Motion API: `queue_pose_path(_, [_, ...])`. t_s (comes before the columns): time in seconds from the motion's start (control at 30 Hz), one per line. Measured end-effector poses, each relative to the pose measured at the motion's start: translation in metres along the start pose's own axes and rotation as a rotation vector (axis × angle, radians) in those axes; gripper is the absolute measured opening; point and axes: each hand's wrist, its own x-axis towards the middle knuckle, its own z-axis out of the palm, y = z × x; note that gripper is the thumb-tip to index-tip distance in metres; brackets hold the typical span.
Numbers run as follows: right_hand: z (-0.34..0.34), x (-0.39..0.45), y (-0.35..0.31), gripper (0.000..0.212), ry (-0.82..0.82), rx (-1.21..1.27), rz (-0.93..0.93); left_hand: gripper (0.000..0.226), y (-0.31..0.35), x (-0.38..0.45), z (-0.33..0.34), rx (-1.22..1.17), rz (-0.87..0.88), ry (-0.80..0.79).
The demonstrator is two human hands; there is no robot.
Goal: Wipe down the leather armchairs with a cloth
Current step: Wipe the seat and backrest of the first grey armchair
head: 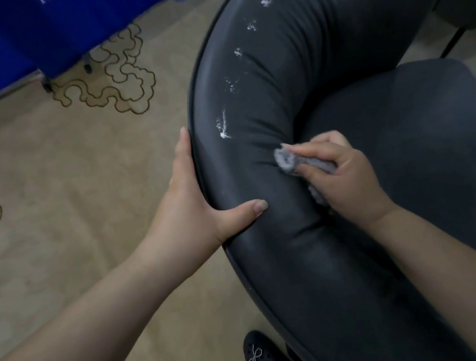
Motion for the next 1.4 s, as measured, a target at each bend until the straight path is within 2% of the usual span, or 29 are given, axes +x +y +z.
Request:
queue_pose_path(0.1, [0.001,0.002,-0.002,0.033,0.04,0.02,-0.001,0.14,0.005,0.004,0.001,0.002,-0.004,0.004])
queue_pose_path(0.23, [0.036,0.023,-0.037,0.032,-0.124,-0.088,-0.339,0.141,0.008,0.007,0.001,-0.002,-0.023,0.011])
queue_pose_path(0.27, [0.041,0.034,-0.042,0.032,-0.14,-0.133,-0.375,0.14,0.008,0.007,0.001,0.0,-0.029,0.007])
queue_pose_path(0.4, [0.041,0.071,-0.051,0.031,-0.072,-0.183,-0.32,0.138,0.006,0.008,0.001,-0.016,-0.019,0.0])
queue_pose_path(0.57, [0.045,0.052,-0.044,0.029,-0.096,-0.194,-0.496,0.137,0.001,0.013,-0.002,-0.02,-0.004,-0.017])
queue_pose_path(0.67, [0.046,0.086,-0.047,0.03,-0.091,-0.226,-0.476,0.133,0.002,0.025,-0.005,-0.003,0.01,-0.016])
queue_pose_path(0.8, [0.048,0.115,-0.045,0.03,0.038,-0.141,-0.338,0.129,0.009,0.047,-0.013,0.053,0.027,-0.003])
queue_pose_path(0.97, [0.043,0.065,-0.03,0.032,0.034,-0.1,-0.38,0.127,0.019,0.071,-0.021,0.105,0.001,-0.046])
queue_pose_path(1.07, [0.038,0.105,-0.032,0.03,0.053,-0.182,-0.377,0.127,0.023,0.081,-0.024,0.138,0.003,-0.078])
queue_pose_path(1.2, [0.035,0.159,-0.036,0.03,0.176,-0.093,-0.167,0.129,0.028,0.103,-0.028,0.136,0.016,-0.123])
queue_pose_path(1.33, [0.047,0.11,-0.032,0.032,0.157,-0.1,-0.301,0.126,0.03,0.129,-0.03,0.124,0.046,-0.145])
queue_pose_path(1.4, [0.047,0.112,-0.032,0.03,0.138,-0.152,-0.318,0.126,0.029,0.141,-0.033,0.108,0.047,-0.178])
